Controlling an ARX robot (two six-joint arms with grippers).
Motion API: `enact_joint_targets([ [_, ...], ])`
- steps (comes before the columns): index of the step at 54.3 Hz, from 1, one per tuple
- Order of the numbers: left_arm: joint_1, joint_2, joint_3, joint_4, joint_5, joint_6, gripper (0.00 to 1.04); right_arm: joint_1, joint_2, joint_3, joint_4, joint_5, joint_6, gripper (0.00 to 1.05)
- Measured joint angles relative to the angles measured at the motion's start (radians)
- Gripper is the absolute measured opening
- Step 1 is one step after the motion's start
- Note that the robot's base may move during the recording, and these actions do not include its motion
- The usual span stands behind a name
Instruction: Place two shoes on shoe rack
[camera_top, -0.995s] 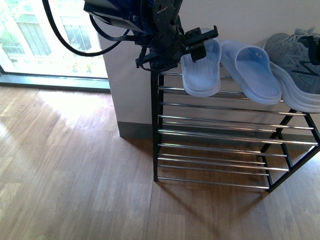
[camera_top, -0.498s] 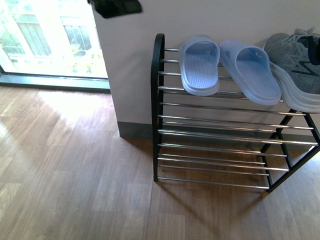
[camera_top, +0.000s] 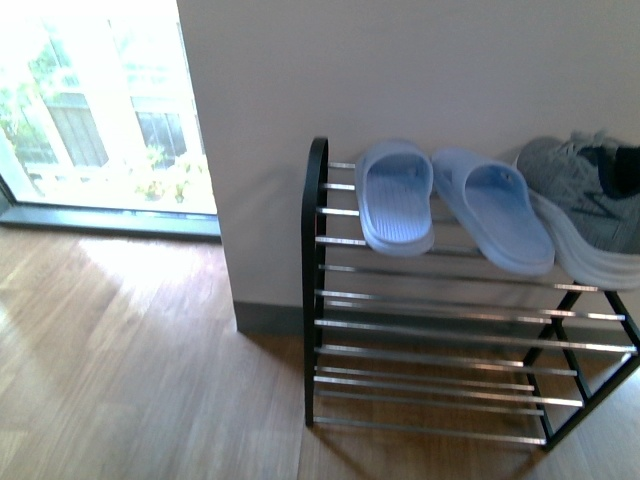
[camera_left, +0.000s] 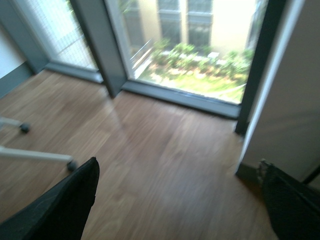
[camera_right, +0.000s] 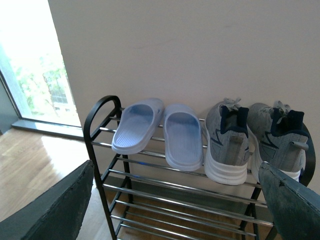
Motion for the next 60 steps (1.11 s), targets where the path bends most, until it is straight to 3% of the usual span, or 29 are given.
enact_joint_targets([
  [1,0.007,-0.008,-0.015,0.038,0.017,0.003,0.89,0.000,0.000,0.000,0.000,0.000,0.000,0.95],
  [3,0.028,-0.032,-0.072,0.177,0.157,0.019,0.82,0.000,0.000,0.000,0.000,0.000,0.000,0.95],
  [8,0.053,-0.066,-0.172,0.348,0.302,0.037,0.67,0.001,0.000,0.000,0.000,0.000,0.000,0.95],
  [14,0.066,-0.106,-0.242,0.388,0.342,0.048,0.51,0.001,0.000,0.000,0.000,0.000,0.000,0.95],
  [22,0.101,-0.196,-0.340,0.394,0.365,0.052,0.19,0.001,0.000,0.000,0.000,0.000,0.000,0.95],
  [27,0.164,-0.252,-0.385,0.386,0.439,0.052,0.01,0.001,0.000,0.000,0.000,0.000,0.000,0.96],
  [60,0.179,-0.552,-0.512,0.216,0.444,0.055,0.01,0.001,0.000,0.000,0.000,0.000,0.000,0.95],
])
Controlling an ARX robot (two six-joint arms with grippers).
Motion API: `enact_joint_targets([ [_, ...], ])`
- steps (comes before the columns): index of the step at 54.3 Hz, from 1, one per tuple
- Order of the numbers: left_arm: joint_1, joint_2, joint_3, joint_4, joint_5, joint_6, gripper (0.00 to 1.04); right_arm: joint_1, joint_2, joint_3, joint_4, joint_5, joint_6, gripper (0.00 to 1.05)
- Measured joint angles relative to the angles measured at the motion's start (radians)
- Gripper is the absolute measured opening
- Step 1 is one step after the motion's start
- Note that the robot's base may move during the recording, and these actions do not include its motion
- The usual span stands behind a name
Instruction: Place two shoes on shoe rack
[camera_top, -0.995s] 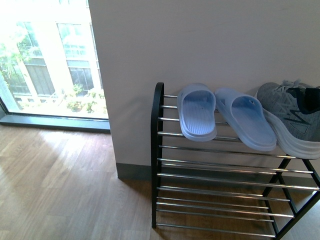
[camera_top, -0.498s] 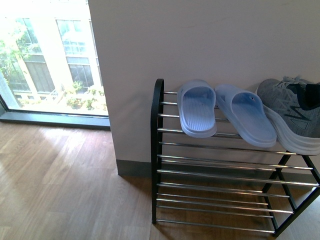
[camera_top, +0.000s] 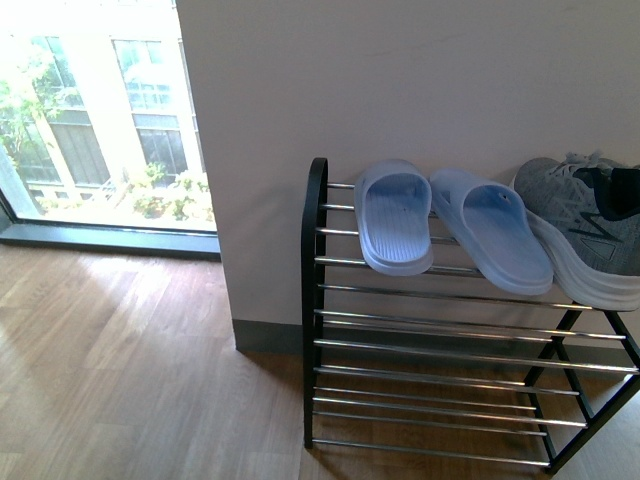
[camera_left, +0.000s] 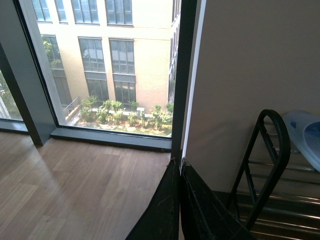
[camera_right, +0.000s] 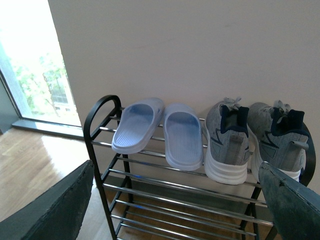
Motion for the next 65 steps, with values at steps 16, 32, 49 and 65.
enact_joint_targets([
  [16,0.000,-0.143,-0.033,-0.095,0.001,0.000,0.01,0.000,0.000,0.000,0.000,0.000,0.000,0.95],
  [32,0.000,-0.247,-0.033,-0.197,0.001,0.000,0.01,0.000,0.000,0.000,0.000,0.000,0.000,0.95],
  [49,0.000,-0.444,-0.032,-0.409,0.001,0.000,0.01,0.000,0.000,0.000,0.000,0.000,0.000,0.95],
  [65,0.002,-0.448,-0.032,-0.416,0.001,0.000,0.01,0.000,-0.001,0.000,0.000,0.000,0.000,0.95],
])
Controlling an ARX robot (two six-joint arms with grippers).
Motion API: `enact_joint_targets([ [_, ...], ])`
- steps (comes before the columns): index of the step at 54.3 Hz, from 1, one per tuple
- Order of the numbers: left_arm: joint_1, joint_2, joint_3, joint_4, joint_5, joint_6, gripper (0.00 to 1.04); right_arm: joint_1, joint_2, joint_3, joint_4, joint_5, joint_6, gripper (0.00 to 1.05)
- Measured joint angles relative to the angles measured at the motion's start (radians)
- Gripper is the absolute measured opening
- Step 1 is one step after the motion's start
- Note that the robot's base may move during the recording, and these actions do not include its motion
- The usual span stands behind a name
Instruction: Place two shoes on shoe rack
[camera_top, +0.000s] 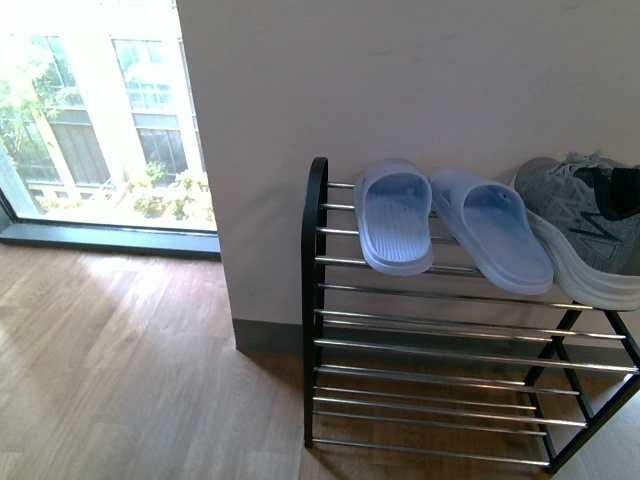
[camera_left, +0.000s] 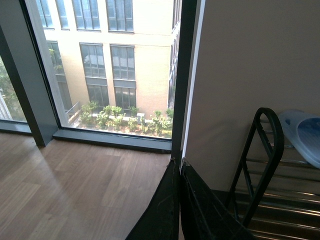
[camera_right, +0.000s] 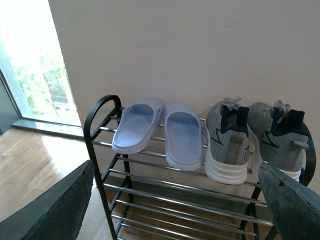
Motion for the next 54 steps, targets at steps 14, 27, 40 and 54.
enact_joint_targets([
  [14,0.000,0.000,0.000,0.000,0.000,0.000,0.37,0.000,0.000,0.000,0.000,0.000,0.000,0.95],
  [27,0.000,0.000,0.000,0.000,0.000,0.000,0.93,0.000,0.000,0.000,0.000,0.000,0.000,0.96],
  [40,0.000,0.000,0.000,0.000,0.000,0.003,0.95,0.000,0.000,0.000,0.000,0.000,0.000,0.95],
  [54,0.000,0.000,0.000,0.000,0.000,0.003,0.95,0.000,0.000,0.000,-0.001,0.000,0.000,0.96],
])
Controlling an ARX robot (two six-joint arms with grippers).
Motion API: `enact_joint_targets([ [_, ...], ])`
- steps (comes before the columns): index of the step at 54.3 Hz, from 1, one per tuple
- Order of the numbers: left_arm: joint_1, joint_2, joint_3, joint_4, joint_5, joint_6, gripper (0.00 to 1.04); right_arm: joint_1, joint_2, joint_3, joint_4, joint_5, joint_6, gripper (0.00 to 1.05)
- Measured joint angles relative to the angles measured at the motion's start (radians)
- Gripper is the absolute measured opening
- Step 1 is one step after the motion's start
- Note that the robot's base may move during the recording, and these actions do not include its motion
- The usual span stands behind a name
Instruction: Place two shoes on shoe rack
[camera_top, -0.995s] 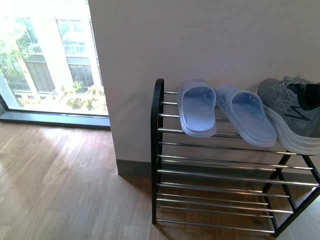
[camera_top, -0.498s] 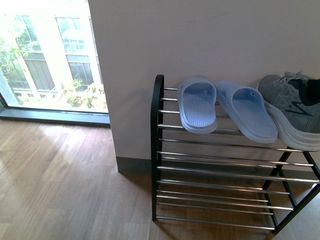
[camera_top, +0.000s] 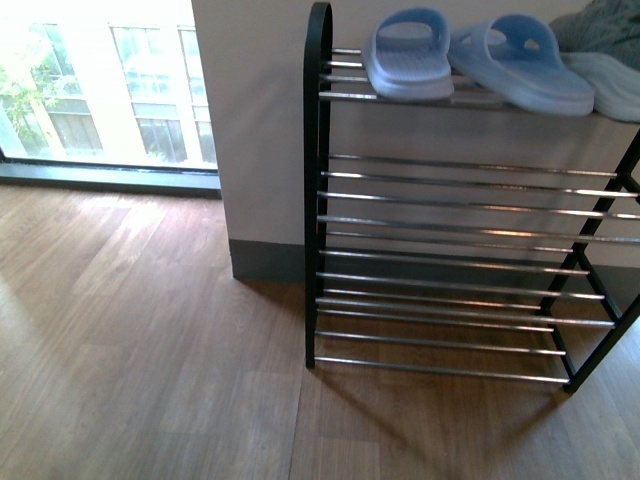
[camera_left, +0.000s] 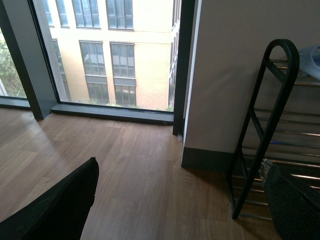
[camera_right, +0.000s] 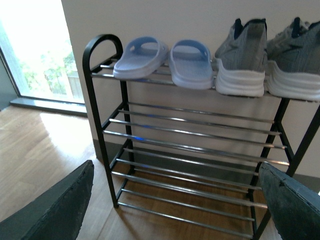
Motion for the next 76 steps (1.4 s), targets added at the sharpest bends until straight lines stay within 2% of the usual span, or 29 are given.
enact_joint_targets([
  [76,0.000,0.000,0.000,0.000,0.000,0.000,0.95,0.000,-0.001,0.000,-0.002,0.000,0.000,0.95],
])
